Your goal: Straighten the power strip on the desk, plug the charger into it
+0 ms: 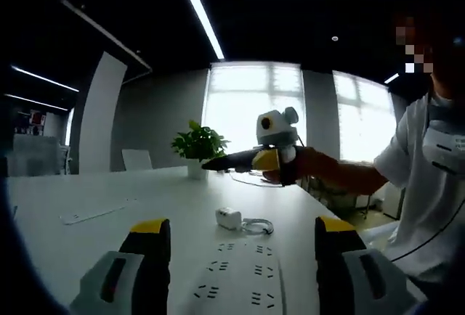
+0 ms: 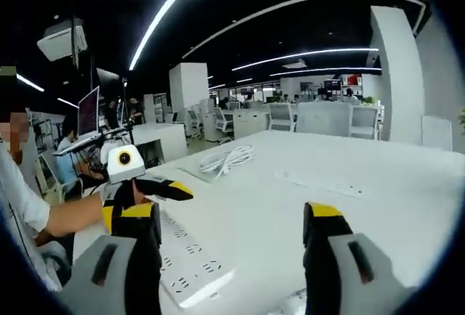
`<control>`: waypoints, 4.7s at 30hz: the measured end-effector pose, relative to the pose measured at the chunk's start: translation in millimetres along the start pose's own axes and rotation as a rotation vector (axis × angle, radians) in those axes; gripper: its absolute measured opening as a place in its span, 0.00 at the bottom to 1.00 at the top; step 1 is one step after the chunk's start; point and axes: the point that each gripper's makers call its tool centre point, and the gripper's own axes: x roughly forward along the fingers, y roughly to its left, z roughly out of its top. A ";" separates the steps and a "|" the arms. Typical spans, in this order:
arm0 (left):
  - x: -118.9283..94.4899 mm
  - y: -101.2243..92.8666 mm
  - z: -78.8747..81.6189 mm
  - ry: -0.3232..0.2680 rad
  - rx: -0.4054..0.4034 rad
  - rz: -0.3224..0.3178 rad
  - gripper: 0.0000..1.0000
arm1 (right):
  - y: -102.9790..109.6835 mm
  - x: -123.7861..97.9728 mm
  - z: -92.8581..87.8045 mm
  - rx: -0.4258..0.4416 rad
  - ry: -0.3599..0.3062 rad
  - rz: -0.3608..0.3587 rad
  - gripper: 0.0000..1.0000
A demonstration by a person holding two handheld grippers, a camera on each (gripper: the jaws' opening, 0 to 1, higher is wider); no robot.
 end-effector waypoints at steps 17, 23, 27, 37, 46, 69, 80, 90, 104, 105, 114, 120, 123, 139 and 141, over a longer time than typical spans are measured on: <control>1.8 -5.2 -5.3 0.022 -0.001 -0.013 0.82 | -67.4 -55.1 -66.2 0.009 -0.108 -0.798 0.75; 2.3 -7.7 -5.1 0.012 -0.012 -0.027 0.81 | -71.5 -45.6 -93.7 0.035 -0.022 -0.905 0.57; 2.0 -9.1 -2.6 0.002 -0.012 -0.035 0.81 | -69.8 -34.3 -94.8 0.044 0.013 -0.913 0.58; -1.4 -13.5 3.8 -0.024 -0.002 -0.045 0.81 | -82.6 -37.3 -108.3 0.004 0.093 -0.899 0.42; -2.9 -14.6 5.4 -0.033 -0.010 -0.045 0.81 | -83.3 -31.0 -112.3 -0.017 0.120 -0.746 0.38; -3.4 -12.8 -3.3 -0.012 -0.025 -0.048 0.81 | -62.3 -18.0 -103.1 -0.058 0.095 -0.271 0.46; -5.2 -11.4 -5.8 -0.010 -0.037 -0.045 0.81 | -70.2 -47.1 -61.3 0.043 -0.063 -0.522 0.65; -5.5 -11.2 -5.6 -0.012 -0.041 -0.050 0.81 | -74.0 -26.3 -102.9 0.080 0.008 -0.675 0.62; -4.9 -12.1 -8.2 -0.003 -0.039 -0.052 0.81 | -80.8 -18.1 -124.5 0.074 0.129 -0.706 0.38; -4.8 -11.9 -8.1 -0.003 -0.039 -0.051 0.81 | -80.1 -17.7 -125.3 0.069 0.134 -0.706 0.37; -4.6 -11.7 -8.9 0.000 -0.033 -0.050 0.80 | -79.4 -16.6 -126.0 0.067 0.133 -0.704 0.29; -4.4 -12.6 -9.3 0.003 -0.027 -0.052 0.80 | -79.6 -18.0 -125.8 0.089 0.127 -0.708 0.29; -4.3 -12.3 -9.0 0.004 -0.021 -0.046 0.80 | -79.6 -19.0 -125.3 0.119 0.121 -0.698 0.28; -2.8 -18.0 -9.1 0.028 0.055 -0.033 0.79 | -32.9 -22.1 -60.7 0.396 0.305 -0.255 0.28; -2.8 -17.7 -7.5 0.026 0.064 -0.028 0.79 | -21.8 -22.3 -56.3 0.413 0.359 -0.210 0.28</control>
